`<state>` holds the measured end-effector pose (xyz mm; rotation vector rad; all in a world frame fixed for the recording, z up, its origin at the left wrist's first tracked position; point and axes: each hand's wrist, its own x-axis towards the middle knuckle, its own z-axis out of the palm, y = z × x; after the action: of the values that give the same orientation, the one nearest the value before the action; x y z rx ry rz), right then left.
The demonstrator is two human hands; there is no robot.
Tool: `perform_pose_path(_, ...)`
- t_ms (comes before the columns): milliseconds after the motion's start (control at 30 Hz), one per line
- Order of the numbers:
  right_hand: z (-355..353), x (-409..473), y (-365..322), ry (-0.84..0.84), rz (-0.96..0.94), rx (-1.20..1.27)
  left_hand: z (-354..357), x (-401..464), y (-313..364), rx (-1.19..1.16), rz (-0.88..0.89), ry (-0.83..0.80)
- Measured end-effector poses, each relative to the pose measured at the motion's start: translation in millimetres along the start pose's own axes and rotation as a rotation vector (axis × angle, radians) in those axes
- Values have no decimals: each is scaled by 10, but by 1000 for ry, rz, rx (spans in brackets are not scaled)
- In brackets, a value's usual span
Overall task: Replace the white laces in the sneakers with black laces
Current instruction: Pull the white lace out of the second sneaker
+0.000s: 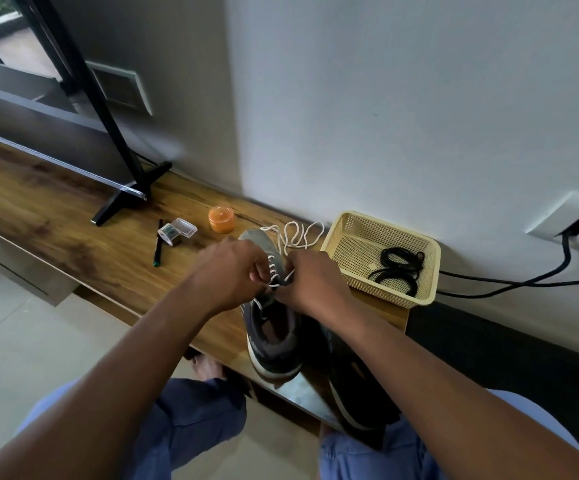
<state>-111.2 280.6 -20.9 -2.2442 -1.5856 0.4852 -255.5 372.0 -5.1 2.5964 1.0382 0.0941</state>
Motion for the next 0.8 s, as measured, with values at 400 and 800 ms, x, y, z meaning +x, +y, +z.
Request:
perform_pose_path(400, 43, 19, 27, -46, 39, 55, -137, -66, -131, -247, -108, -35)
perform_pose_path(800, 63, -19, -14, -50, 38, 75, -323, -73, -370, -1156, -422, -267)
